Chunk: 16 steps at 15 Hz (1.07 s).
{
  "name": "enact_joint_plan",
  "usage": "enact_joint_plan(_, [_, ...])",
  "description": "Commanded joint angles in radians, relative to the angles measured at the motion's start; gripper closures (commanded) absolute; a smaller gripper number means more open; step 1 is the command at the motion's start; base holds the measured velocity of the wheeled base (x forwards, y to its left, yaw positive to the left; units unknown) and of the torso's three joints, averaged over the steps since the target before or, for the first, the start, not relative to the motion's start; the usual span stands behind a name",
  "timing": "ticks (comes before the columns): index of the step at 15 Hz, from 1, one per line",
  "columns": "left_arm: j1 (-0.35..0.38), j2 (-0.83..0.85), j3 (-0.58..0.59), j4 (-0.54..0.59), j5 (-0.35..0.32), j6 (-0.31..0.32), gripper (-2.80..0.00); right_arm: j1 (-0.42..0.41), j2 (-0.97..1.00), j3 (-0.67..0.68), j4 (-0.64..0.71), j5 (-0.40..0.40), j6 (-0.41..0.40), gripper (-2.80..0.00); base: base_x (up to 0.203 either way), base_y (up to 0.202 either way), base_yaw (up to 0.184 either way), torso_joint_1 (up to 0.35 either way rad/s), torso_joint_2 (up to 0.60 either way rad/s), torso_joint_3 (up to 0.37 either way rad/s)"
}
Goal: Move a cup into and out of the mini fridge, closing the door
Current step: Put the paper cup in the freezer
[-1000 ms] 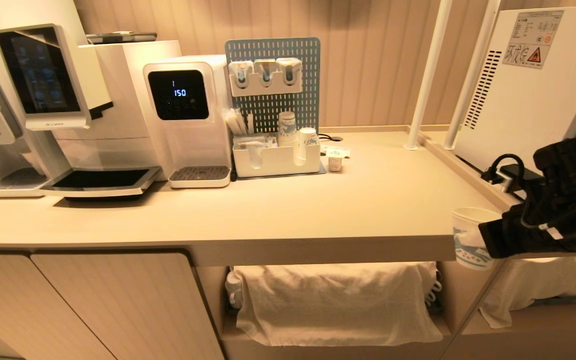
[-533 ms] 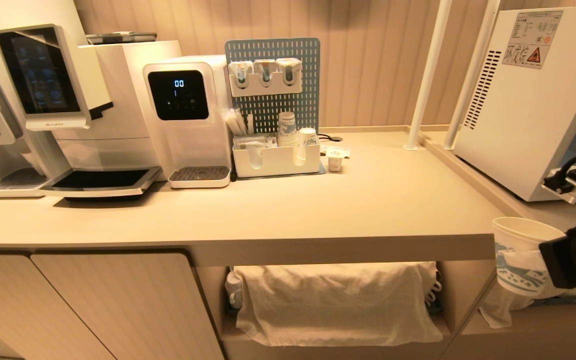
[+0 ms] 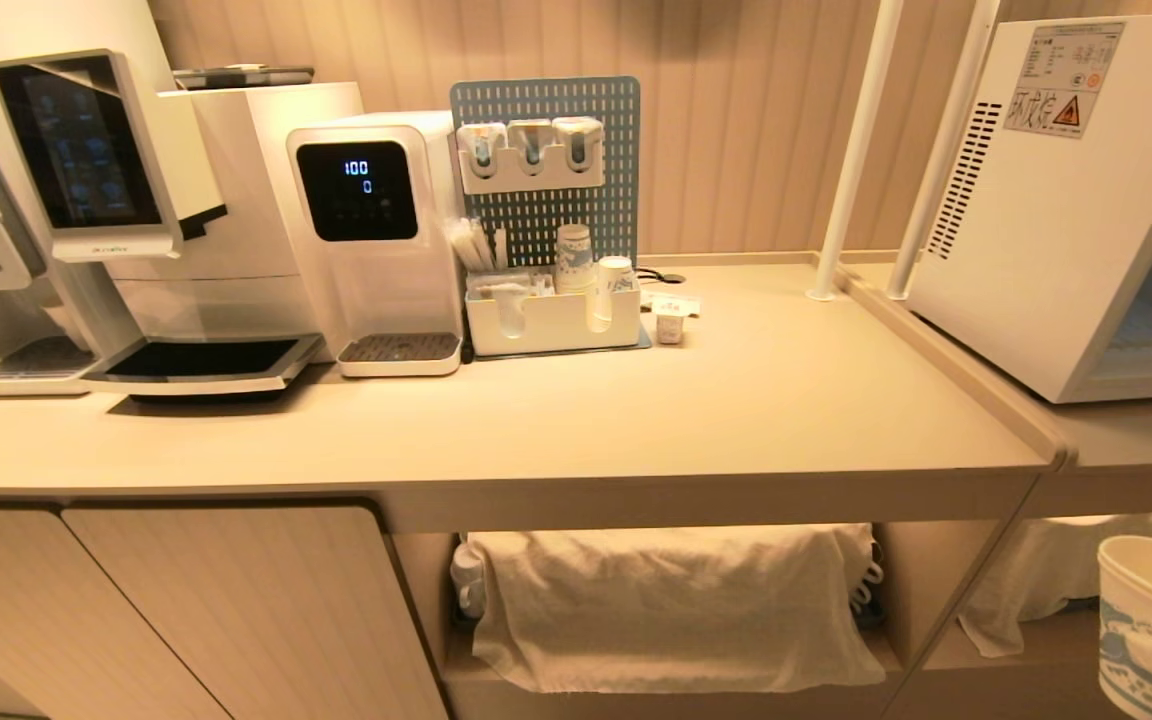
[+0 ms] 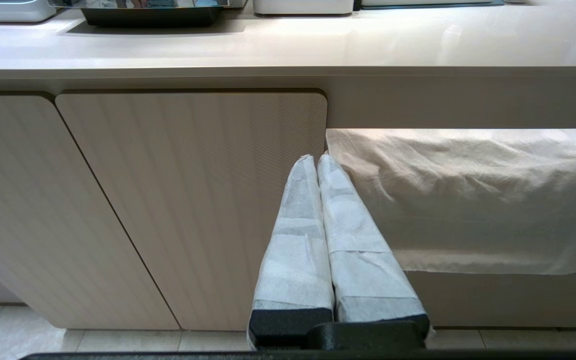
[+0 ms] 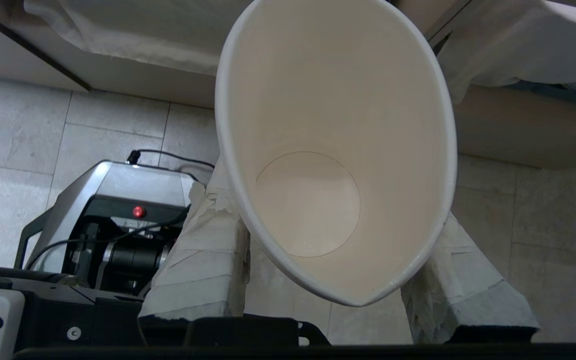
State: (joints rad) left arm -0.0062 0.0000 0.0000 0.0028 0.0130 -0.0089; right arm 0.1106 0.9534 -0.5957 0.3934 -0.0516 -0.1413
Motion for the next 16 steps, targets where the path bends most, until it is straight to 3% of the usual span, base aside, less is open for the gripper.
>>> enact_joint_plan(1, [0.000, 0.000, 0.002, 0.000, 0.001, 0.000, 0.00, 0.000, -0.131, 0.093, -0.030, -0.001, -0.002, 0.00, 0.000, 0.000, 0.000, 0.000, 0.00, 0.000])
enact_joint_plan(8, [0.000, 0.000, 0.002, 0.000, 0.001, -0.001, 0.00, -0.049, -0.485, 0.361, -0.168, -0.003, -0.016, 0.00, 0.000, 0.000, 0.000, 0.000, 0.00, 0.000])
enact_joint_plan(16, [0.000, 0.000, 0.002, 0.000, 0.001, 0.000, 0.00, -0.074, -0.694, 0.438, -0.168, 0.000, -0.001, 0.00, 0.000, 0.000, 0.000, 0.000, 0.00, 0.000])
